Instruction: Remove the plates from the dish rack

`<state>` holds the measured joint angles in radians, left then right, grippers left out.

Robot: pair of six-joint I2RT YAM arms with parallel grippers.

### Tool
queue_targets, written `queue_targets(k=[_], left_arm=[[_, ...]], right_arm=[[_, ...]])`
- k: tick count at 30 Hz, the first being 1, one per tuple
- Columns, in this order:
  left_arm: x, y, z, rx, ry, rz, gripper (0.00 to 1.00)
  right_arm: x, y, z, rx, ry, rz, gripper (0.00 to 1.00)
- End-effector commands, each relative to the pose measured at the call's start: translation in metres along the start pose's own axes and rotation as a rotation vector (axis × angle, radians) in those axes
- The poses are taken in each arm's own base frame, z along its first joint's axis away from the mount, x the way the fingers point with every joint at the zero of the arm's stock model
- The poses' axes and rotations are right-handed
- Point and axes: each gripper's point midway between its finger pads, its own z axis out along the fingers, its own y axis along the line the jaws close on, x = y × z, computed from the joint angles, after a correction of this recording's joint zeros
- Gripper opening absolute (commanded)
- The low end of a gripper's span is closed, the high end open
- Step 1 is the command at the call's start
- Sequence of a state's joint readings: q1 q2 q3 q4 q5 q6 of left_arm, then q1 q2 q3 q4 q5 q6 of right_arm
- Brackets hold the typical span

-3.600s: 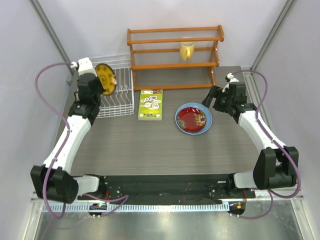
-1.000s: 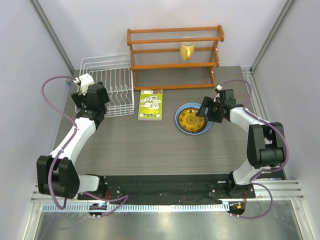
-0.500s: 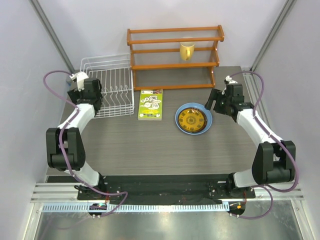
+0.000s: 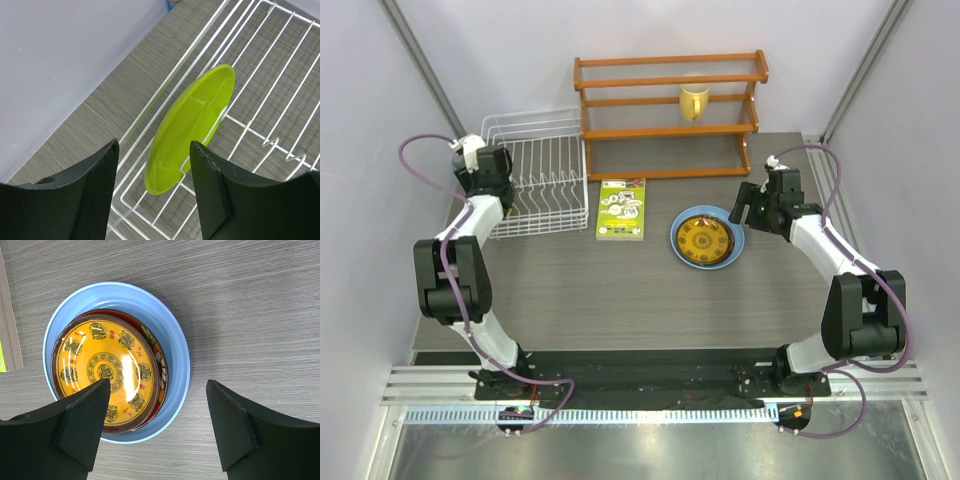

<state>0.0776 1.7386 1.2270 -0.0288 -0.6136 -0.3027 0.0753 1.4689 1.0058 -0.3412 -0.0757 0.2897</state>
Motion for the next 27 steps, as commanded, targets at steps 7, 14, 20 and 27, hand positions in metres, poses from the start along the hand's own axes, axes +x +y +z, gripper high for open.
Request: queue_targets(k=[7, 14, 20, 27], left_arm=[[-0.007, -0.003, 0.019, 0.028, -0.009, -0.073, 0.53], [-0.015, -0.008, 0.016, 0.07, -0.018, -0.091, 0.13], [-0.036, 0.001, 0.002, 0.071, -0.061, -0.063, 0.0], [-0.089, 0.015, -0.038, 0.021, -0.211, 0.046, 0.0]], right_arm=[[-0.017, 0.003, -0.007, -0.003, -0.048, -0.018, 0.83], [-0.017, 0.002, -0.006, 0.001, -0.049, -0.019, 0.82], [-0.016, 0.002, -0.007, 0.001, -0.049, -0.019, 0.82], [-0.023, -0.003, -0.012, 0.035, -0.079, -0.016, 0.86]])
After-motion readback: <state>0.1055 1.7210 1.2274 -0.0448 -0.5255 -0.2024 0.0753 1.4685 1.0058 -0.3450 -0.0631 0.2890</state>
